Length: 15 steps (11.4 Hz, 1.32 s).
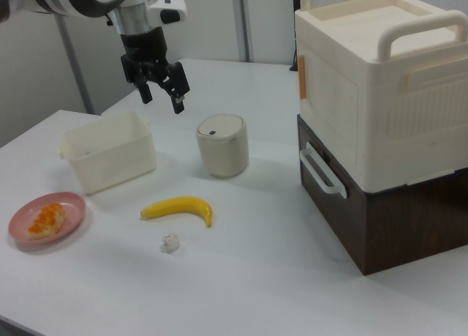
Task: Put the bread on the table
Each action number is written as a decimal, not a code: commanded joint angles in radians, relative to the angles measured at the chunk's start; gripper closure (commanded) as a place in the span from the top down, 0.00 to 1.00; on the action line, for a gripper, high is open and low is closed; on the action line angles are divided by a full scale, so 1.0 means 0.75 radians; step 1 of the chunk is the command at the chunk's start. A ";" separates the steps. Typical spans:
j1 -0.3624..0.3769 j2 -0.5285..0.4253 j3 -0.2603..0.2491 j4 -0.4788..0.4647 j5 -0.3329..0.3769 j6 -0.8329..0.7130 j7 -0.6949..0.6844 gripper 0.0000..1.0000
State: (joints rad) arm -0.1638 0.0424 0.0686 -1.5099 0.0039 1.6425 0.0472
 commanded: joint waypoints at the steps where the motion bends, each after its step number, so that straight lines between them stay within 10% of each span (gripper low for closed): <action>1: 0.014 -0.011 -0.012 -0.012 0.005 -0.040 -0.024 1.00; 12: 0.028 -0.009 0.007 -0.059 0.005 -0.028 -0.024 1.00; 15: 0.024 0.003 0.159 -0.101 0.005 0.031 -0.010 1.00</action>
State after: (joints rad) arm -0.1489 0.0497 0.1080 -1.5471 0.0049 1.6414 0.0422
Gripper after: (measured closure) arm 0.000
